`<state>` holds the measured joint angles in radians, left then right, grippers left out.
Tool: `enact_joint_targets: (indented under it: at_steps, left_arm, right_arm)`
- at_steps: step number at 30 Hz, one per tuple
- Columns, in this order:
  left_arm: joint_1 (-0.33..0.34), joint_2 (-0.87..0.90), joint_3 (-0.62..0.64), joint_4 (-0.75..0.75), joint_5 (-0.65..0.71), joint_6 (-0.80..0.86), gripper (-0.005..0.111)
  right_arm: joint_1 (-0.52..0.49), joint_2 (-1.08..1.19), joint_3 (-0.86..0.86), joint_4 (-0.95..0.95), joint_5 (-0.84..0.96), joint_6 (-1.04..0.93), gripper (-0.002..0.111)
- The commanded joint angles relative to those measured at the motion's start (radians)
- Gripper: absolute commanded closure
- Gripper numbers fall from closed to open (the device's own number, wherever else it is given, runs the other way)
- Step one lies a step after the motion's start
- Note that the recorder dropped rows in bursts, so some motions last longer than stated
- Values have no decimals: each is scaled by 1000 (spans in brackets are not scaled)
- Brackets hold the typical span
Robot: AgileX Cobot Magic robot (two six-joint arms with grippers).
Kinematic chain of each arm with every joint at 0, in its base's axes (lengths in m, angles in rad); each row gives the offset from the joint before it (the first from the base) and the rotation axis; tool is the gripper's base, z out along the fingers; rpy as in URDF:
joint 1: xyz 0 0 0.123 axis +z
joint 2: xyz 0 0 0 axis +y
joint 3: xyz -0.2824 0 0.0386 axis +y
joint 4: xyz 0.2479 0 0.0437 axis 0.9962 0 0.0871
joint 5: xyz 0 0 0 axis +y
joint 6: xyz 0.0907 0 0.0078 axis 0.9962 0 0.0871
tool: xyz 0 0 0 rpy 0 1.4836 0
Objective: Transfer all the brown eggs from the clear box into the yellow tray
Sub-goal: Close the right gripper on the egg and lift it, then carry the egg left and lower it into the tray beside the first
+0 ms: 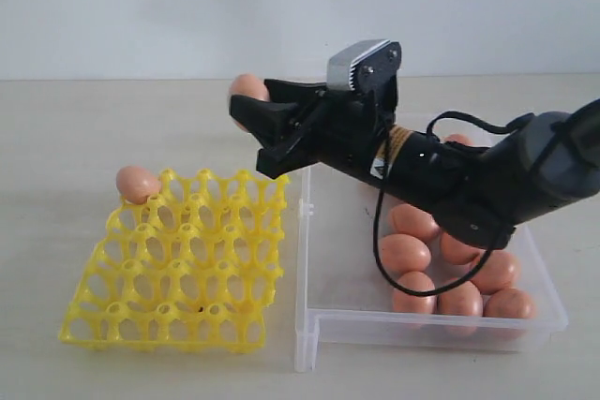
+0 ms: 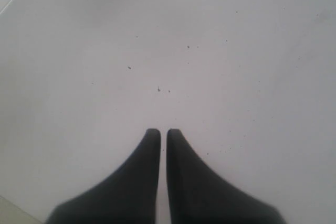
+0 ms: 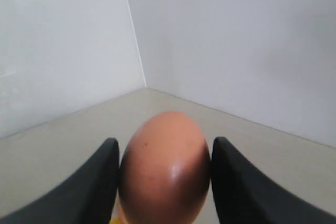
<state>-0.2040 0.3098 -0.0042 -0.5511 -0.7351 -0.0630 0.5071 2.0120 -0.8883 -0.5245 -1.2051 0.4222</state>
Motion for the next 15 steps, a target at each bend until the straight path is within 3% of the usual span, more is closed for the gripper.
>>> enact_joint_targets:
  at_steps: [1,15]
  left_arm:
    - [2,-3,4,-3,4,5,103]
    - [2,-3,4,-3,0,5,103]
  right_arm:
    - [62,55,-80,12,-16,10,108]
    - [211,300,-301,268,-16,114,108]
